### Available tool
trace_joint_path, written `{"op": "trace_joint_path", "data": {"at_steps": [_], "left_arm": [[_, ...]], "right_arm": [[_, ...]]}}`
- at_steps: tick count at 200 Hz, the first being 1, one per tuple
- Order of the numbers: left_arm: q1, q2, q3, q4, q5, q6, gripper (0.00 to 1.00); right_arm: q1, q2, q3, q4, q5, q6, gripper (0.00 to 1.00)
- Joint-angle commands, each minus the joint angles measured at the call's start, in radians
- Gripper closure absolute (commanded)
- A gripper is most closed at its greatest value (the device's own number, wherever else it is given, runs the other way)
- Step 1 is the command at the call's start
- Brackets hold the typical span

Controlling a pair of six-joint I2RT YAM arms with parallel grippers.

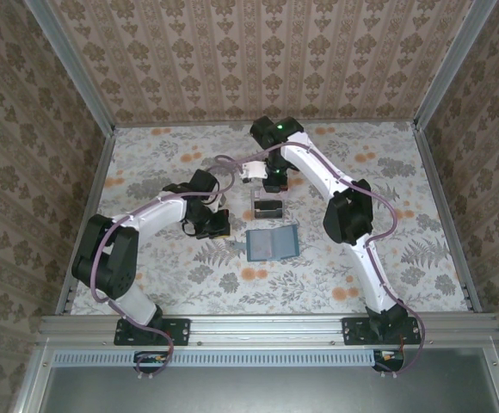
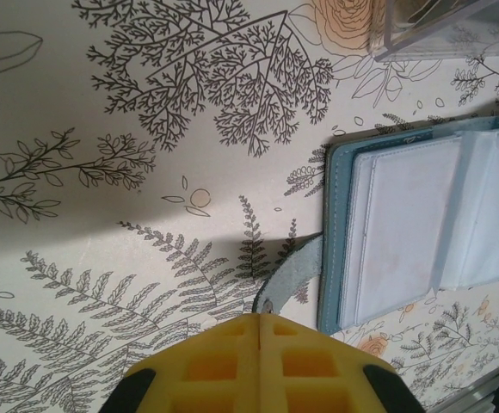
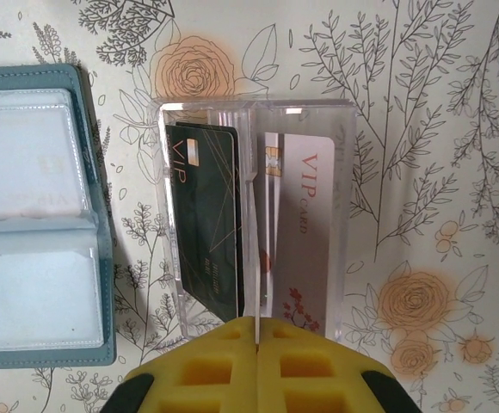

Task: Take the credit cards out of the card holder

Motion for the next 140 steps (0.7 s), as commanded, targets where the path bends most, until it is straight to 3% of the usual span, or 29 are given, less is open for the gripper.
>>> {"op": "trace_joint_path", "data": {"at_steps": [1,140], "left_arm": [[0.008,-0.018,0.002,-0.030,-0.011,-0.016,0.96],[0.024,-0.074,-0.045,-0.031,-0.038,-0.036,0.96]], "right_arm": [[0.006,0.019,0.053,-0.052,0.009,-0.040,1.00],[0.017,0.060,0.094,-0.006,-0.024,-0.114,1.00]]}}
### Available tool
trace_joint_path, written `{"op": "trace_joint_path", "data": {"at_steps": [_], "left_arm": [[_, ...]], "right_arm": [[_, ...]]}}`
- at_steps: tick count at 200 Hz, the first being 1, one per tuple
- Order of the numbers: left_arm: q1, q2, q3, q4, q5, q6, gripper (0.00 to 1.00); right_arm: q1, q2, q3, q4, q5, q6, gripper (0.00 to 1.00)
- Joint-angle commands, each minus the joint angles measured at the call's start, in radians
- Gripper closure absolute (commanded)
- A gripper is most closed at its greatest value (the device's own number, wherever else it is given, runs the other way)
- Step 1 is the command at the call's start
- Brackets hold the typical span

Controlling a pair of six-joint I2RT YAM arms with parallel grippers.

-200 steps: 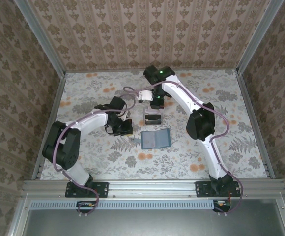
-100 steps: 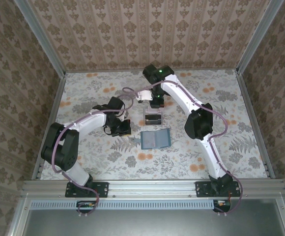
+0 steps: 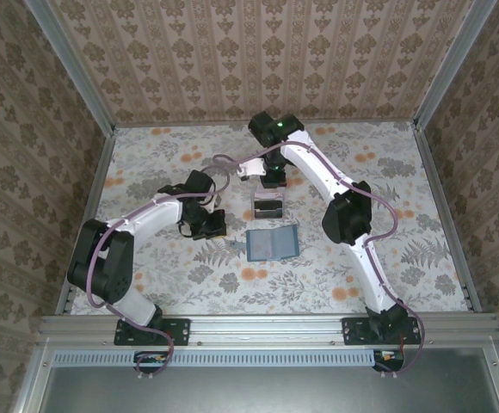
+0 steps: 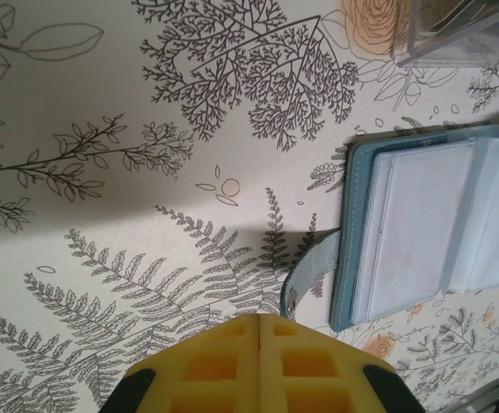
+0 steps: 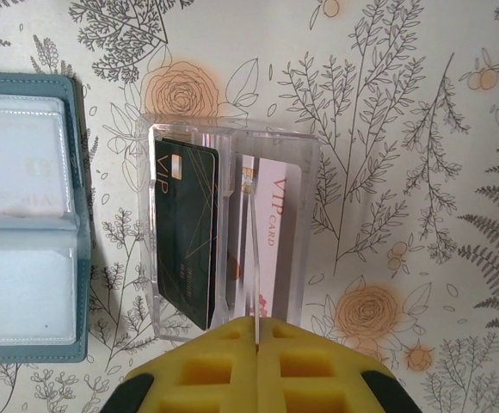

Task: Take the credit cards out of the card holder

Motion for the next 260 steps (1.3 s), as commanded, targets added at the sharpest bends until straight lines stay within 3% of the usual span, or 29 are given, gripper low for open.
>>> {"op": "trace_joint_path", "data": {"at_steps": [1,120,149,167,235,260], "left_arm": [[0.006,-0.033,-0.015,-0.023,-0.014,-0.018,0.96],[0.007,-0.031,-0.022,-0.014,-0.011,-0.021,0.96],[0.006,-0.034,-0.023,-0.013,-0.011,-0.023,0.96],[0.007,-0.035,-0.021,-0.013,-0.011,-0.024,0.95],[-0.035,-0.019,0.009,-0.005,-0.005,-0.018,0.95],[-0.073,0.001,0.037,-0.010,-0.035,-0.020,0.95]], "right_arm": [[0.006,0.043,0.025,-0.003,-0.024,-0.034,1.00],[0.006,0.091,0.025,-0.063,-0.087,0.078,1.00],[0.006,0.080,0.027,-0.014,-0.052,0.107,0.85],[0.006,0.060,0.027,0.027,-0.005,0.125,0.81],[0.006,-0.021,0.021,0.099,0.088,0.210,0.81],[0.006,-0.061,0.008,0.128,0.075,0.326,0.88]]}}
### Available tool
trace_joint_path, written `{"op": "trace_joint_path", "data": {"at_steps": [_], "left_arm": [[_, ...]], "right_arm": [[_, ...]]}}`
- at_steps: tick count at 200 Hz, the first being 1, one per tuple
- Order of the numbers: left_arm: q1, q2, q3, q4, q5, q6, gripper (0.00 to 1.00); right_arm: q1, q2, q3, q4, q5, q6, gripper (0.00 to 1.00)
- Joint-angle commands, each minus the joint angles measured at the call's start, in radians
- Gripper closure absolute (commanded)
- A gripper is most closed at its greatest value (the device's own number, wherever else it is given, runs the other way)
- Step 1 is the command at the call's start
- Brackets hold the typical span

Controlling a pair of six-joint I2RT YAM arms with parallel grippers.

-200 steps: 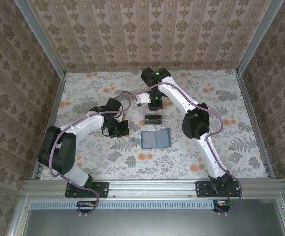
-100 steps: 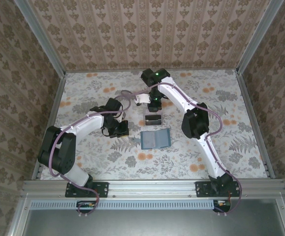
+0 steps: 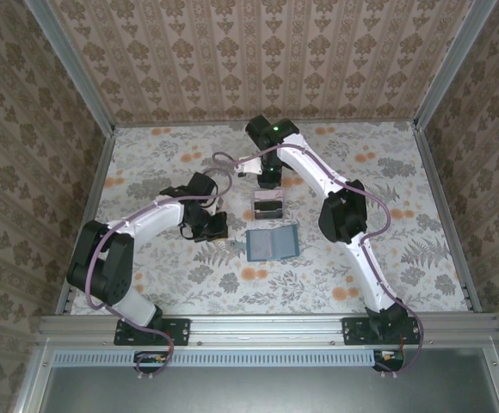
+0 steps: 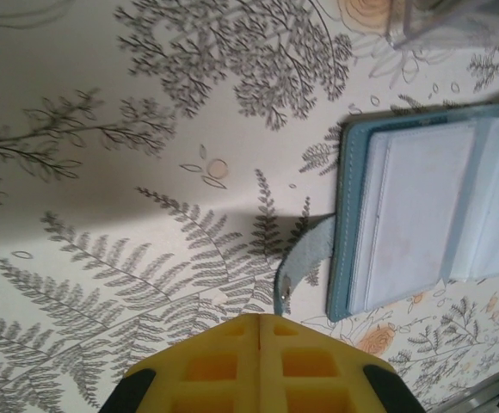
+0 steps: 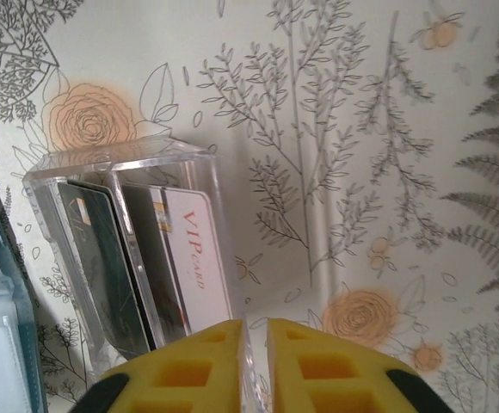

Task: Take the credit cards out of the card holder

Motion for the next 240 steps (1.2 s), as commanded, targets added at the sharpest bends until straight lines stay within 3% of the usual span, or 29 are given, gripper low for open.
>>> {"op": "trace_joint_path", "data": {"at_steps": [1,79,134,170,204,240], "left_arm": [[-0.033,0.010,0.046,-0.010,-0.028,-0.009,0.95],[-0.105,0.092,0.062,0.079,0.046,-0.037,0.95],[-0.136,0.156,0.071,0.115,0.059,-0.046,0.96],[-0.136,0.188,0.075,0.123,0.058,-0.041,0.96],[-0.136,0.211,0.076,0.120,0.041,-0.032,0.96],[-0.135,0.222,0.068,0.133,0.025,-0.027,0.96]], "right_arm": [[0.006,-0.102,0.008,0.032,0.015,0.131,0.88],[0.006,-0.494,-0.619,0.501,0.041,0.657,0.89],[0.005,-0.705,-0.979,0.644,-0.024,1.034,0.92],[0.007,-0.762,-1.110,0.665,-0.177,1.256,0.92],[0.032,-0.795,-1.207,0.707,-0.243,1.339,0.90],[0.049,-0.798,-1.278,0.750,-0.296,1.414,0.82]]}}
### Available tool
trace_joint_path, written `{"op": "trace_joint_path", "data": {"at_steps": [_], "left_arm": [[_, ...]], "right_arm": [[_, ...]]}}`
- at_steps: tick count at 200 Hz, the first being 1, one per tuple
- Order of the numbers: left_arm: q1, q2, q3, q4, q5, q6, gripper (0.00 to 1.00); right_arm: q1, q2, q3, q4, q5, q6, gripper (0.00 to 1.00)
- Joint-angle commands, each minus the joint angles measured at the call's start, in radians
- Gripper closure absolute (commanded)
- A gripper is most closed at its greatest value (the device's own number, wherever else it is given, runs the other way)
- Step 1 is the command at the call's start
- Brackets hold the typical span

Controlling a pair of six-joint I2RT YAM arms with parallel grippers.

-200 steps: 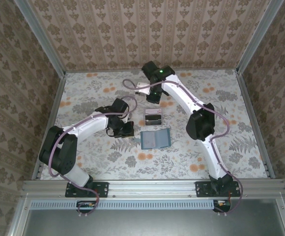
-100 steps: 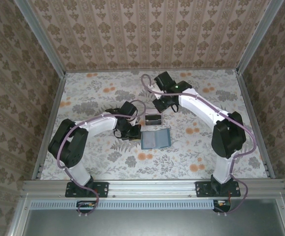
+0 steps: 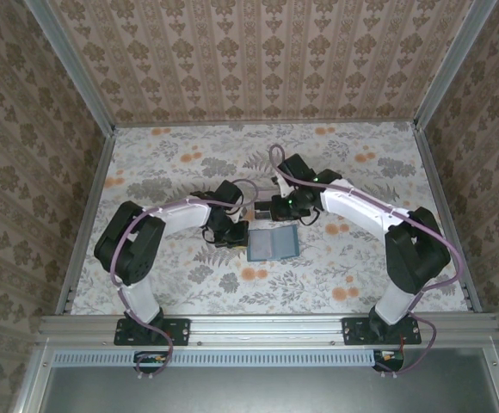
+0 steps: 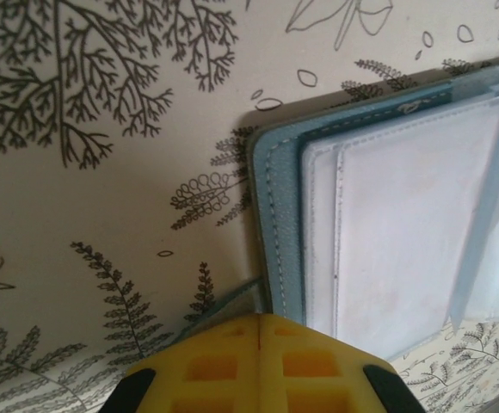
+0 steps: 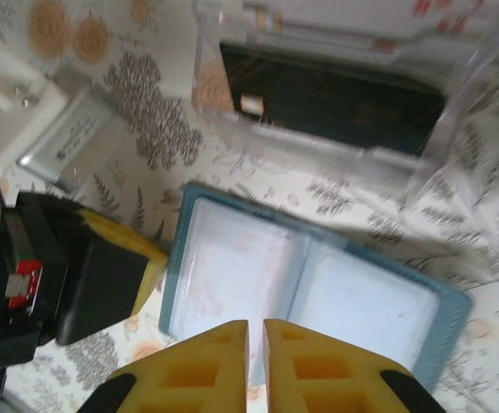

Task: Take the credit cards out of the card holder

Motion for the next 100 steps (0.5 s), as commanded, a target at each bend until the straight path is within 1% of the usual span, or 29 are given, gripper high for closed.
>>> {"op": "trace_joint_path", "data": {"at_steps": [1,24,37,77,100], "left_arm": [[-0.002,0.012,0.017,0.008,-0.015,0.007,0.96],[-0.001,0.021,0.008,0.021,-0.013,0.004,0.96],[0.002,0.022,0.002,0.026,-0.012,0.002,0.97],[0.013,0.022,-0.028,0.047,-0.002,-0.006,0.97],[0.024,0.017,-0.057,0.084,0.023,-0.020,0.97]], "right_arm": [[0.012,-0.032,-0.042,0.054,-0.075,0.104,0.82],[0.021,-0.028,-0.077,0.076,-0.097,0.147,0.79],[0.026,-0.020,-0.093,0.128,-0.115,0.169,0.78],[0.042,0.027,-0.112,0.175,-0.125,0.248,0.78],[0.054,0.051,-0.122,0.225,-0.145,0.294,0.78]]}}
